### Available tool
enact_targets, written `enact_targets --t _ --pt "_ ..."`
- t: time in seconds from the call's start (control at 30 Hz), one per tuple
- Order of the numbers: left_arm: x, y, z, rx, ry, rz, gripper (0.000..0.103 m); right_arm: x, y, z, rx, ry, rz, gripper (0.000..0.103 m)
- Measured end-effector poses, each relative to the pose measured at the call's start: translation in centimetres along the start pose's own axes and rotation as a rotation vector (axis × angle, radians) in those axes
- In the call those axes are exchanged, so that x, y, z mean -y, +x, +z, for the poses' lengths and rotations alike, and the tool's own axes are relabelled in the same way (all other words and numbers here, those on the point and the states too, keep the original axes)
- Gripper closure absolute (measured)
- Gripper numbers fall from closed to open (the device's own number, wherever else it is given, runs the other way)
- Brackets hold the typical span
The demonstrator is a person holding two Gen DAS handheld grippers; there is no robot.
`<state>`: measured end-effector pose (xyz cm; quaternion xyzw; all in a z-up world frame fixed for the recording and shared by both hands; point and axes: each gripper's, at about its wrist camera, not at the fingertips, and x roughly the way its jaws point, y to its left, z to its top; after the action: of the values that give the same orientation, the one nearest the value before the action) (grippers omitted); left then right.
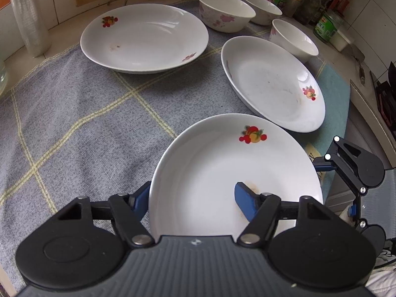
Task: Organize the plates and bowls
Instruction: 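Lift the dirt-spotted plate with both grippers and carry it toward the sink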
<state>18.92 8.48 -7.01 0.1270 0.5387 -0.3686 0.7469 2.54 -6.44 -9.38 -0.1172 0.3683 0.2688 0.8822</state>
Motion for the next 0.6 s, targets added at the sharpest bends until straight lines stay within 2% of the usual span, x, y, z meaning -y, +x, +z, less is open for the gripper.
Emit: enact_targets --t 0.6 --pt "-0.21 0.65 0.72 -0.034 0.038 -0.025 0.035 0.11 0.57 0.95 -0.034 -0.034 0.025 0.0"
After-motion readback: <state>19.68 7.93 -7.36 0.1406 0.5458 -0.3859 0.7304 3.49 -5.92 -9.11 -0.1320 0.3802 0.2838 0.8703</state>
